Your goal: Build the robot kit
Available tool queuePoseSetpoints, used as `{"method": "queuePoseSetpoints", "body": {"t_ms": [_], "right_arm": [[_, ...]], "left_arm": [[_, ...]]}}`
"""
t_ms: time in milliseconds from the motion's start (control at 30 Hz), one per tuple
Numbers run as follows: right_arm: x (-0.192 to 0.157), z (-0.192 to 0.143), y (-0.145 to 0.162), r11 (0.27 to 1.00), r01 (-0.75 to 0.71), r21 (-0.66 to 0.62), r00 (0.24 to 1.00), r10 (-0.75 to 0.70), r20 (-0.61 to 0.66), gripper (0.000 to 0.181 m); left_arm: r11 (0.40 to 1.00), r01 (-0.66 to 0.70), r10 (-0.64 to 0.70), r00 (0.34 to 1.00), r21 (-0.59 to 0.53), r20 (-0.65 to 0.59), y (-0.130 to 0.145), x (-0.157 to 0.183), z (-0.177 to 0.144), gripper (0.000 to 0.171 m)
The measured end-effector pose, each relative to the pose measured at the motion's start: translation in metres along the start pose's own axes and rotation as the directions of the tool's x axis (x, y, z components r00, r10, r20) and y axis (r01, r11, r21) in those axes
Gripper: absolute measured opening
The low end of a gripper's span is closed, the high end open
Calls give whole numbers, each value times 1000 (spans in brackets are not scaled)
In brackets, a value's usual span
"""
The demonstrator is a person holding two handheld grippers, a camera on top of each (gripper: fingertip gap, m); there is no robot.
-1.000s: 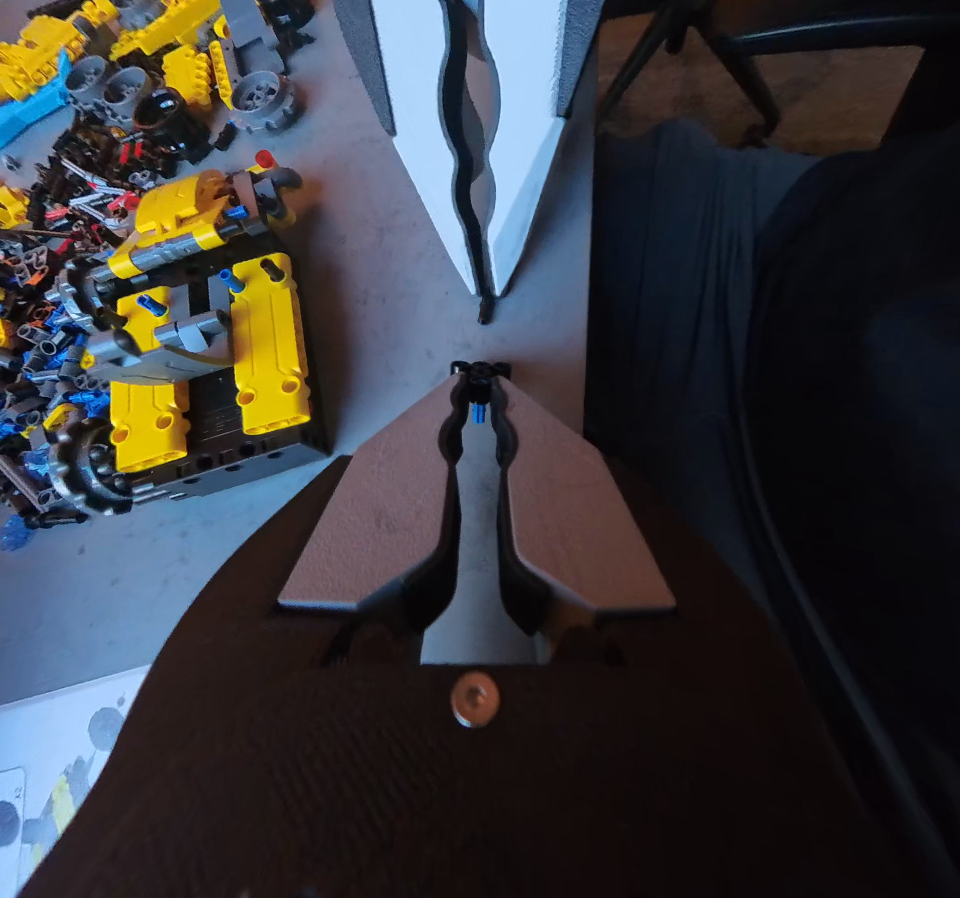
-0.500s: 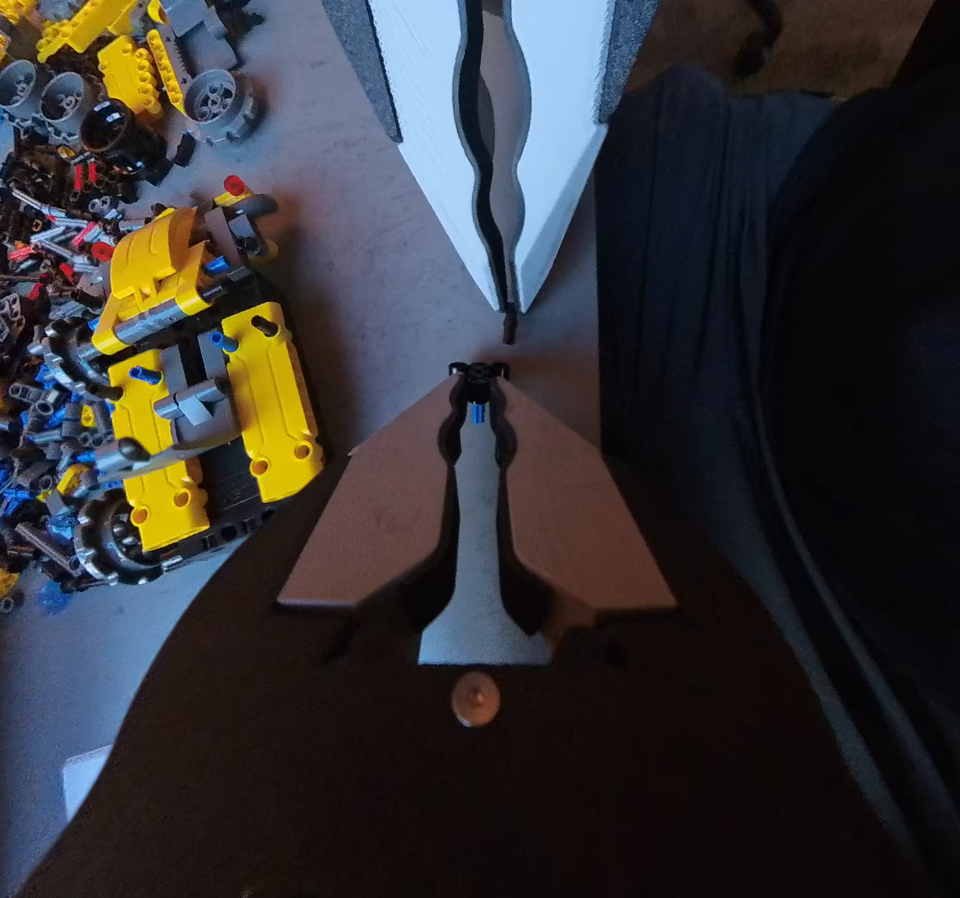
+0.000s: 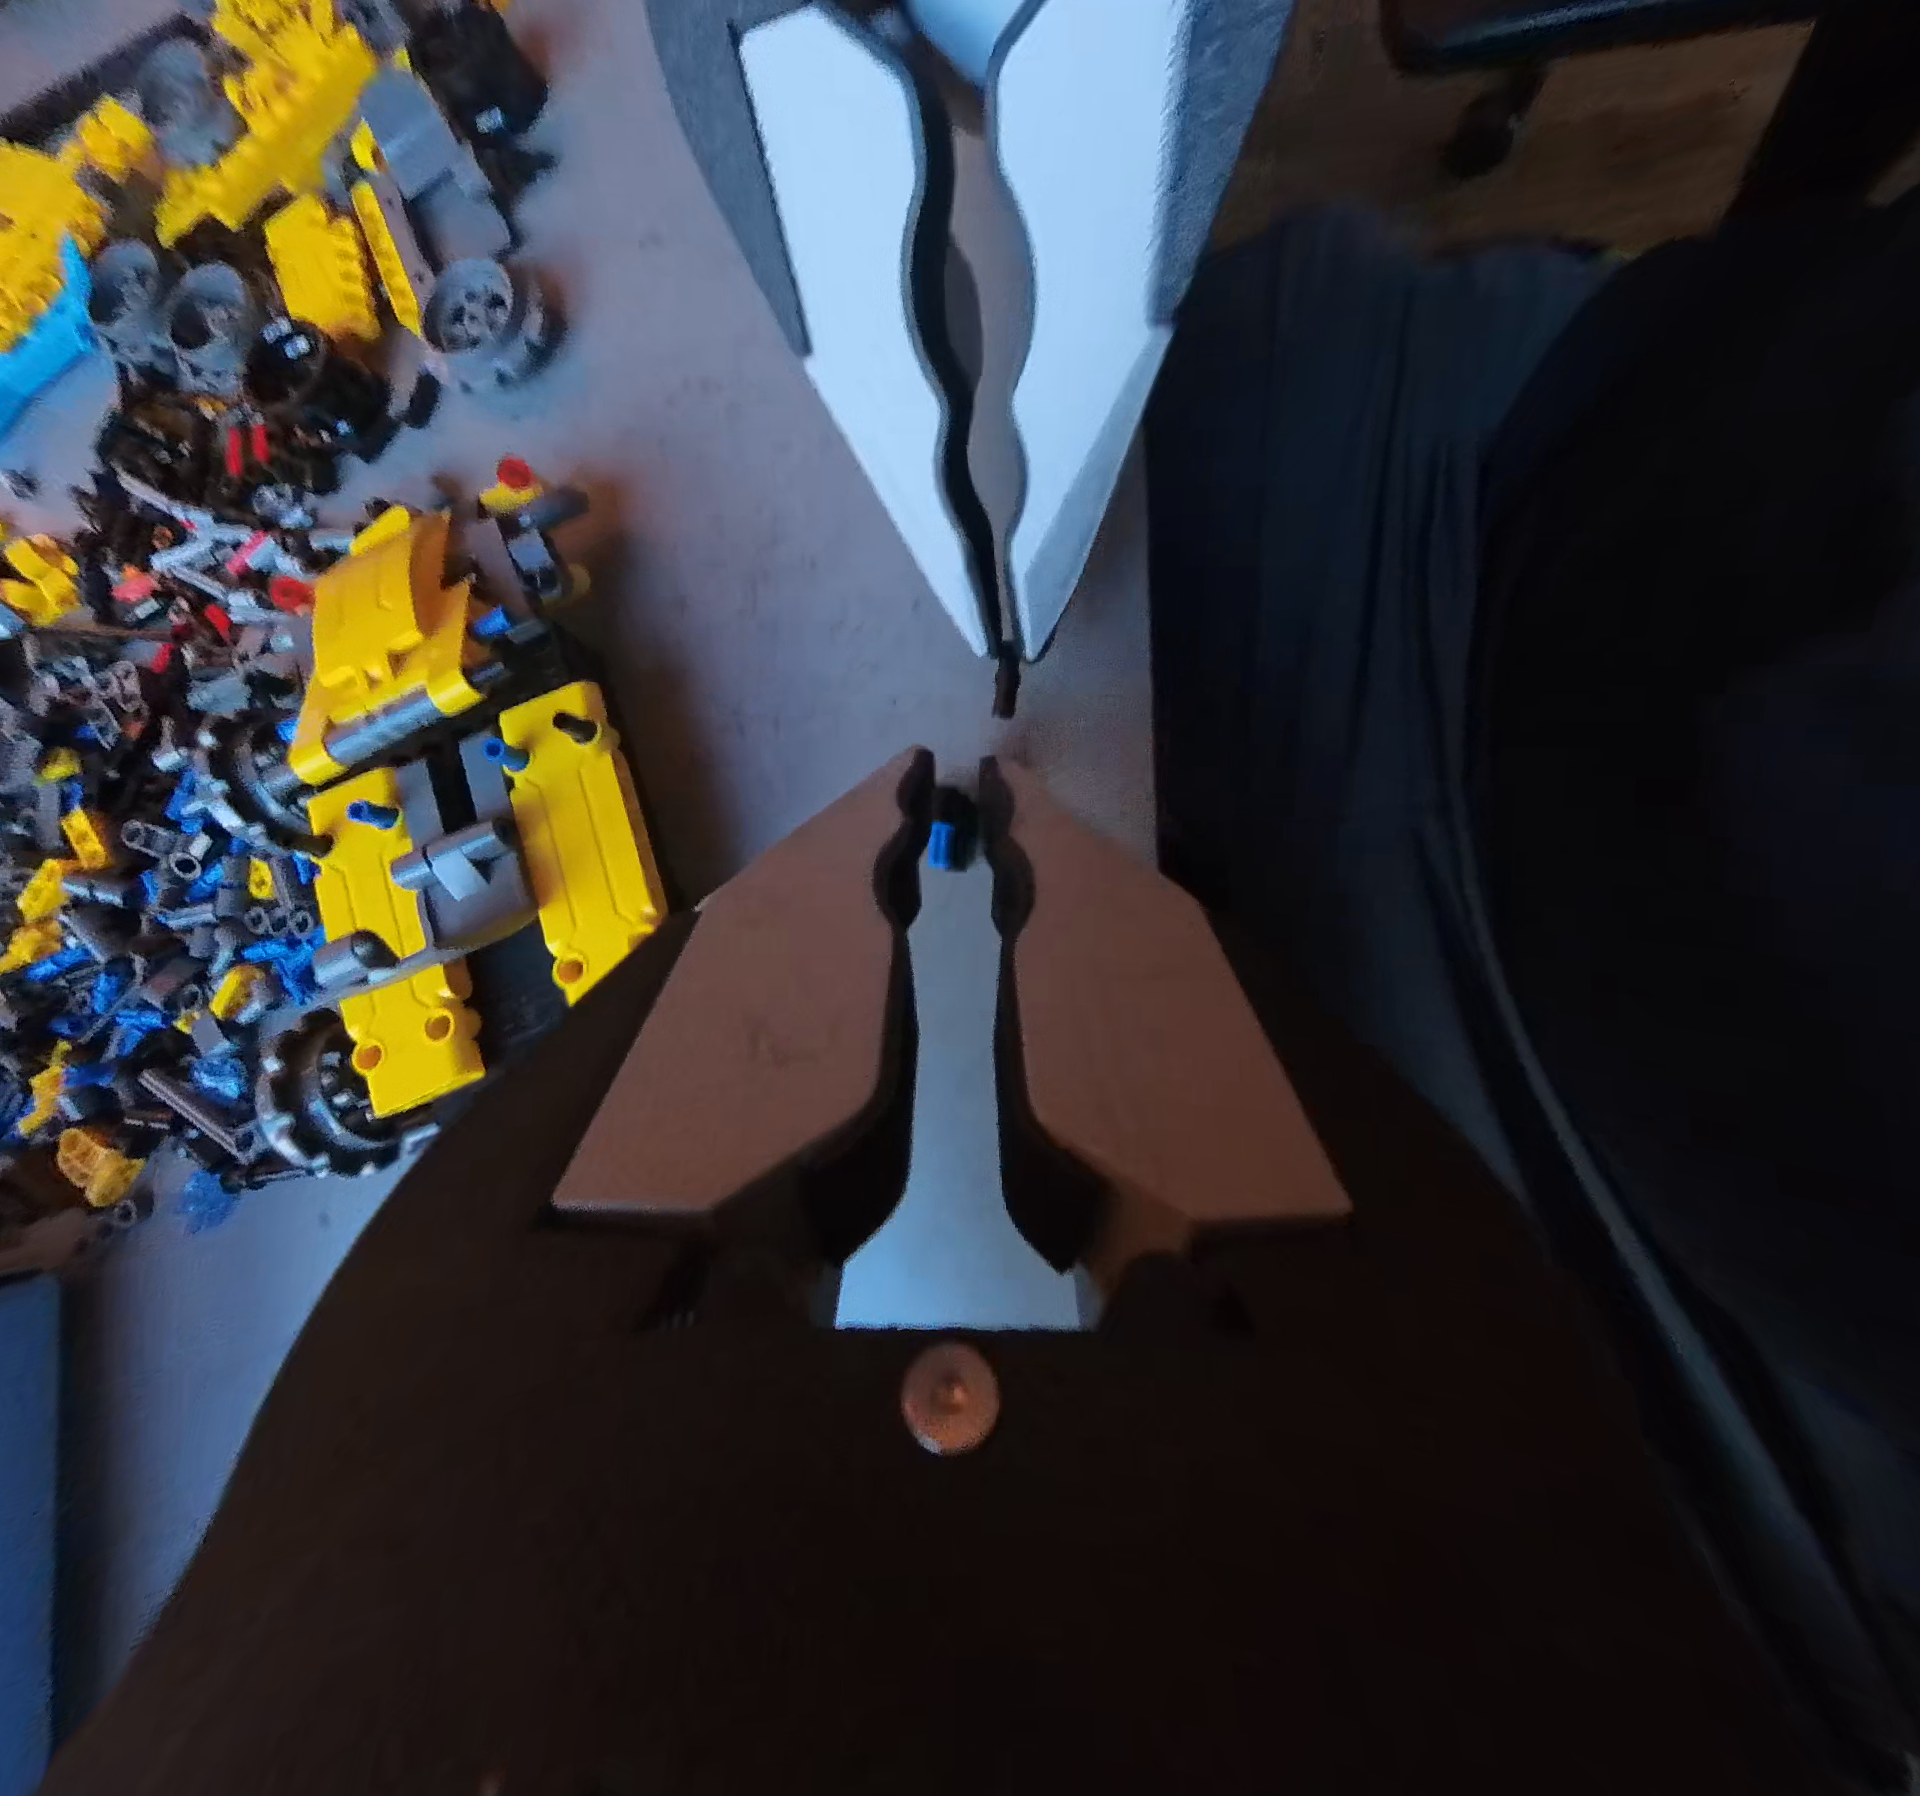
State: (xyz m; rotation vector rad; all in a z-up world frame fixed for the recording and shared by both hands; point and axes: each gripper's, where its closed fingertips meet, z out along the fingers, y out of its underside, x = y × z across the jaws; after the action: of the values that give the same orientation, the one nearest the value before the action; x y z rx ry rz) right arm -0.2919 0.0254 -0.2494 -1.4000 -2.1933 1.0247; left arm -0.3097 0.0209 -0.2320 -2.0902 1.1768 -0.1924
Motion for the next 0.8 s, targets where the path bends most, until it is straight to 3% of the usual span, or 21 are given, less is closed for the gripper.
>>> {"method": "queuePoseSetpoints", "body": {"t_ms": [33, 267, 400, 800], "right_arm": [[0, -1, -2, 1000, -5, 9, 1000, 5, 7, 3], [-8, -8, -11, 997, -46, 68, 997, 41, 70, 3], [-9, -11, -12, 993, -82, 88, 992, 73, 100, 3], [-9, -14, -12, 960, -247, 134, 946, 209, 249, 3]], "left_arm": [[1000, -18, 18, 1000, 8, 8, -5, 2, -1, 4], [984, -176, 177, 982, -15, 59, -12, 11, 10, 2], [970, -243, 240, 967, 29, 90, -19, 15, 9, 0], [944, -329, 325, 932, 1, 164, -14, 11, 13, 4]]}}
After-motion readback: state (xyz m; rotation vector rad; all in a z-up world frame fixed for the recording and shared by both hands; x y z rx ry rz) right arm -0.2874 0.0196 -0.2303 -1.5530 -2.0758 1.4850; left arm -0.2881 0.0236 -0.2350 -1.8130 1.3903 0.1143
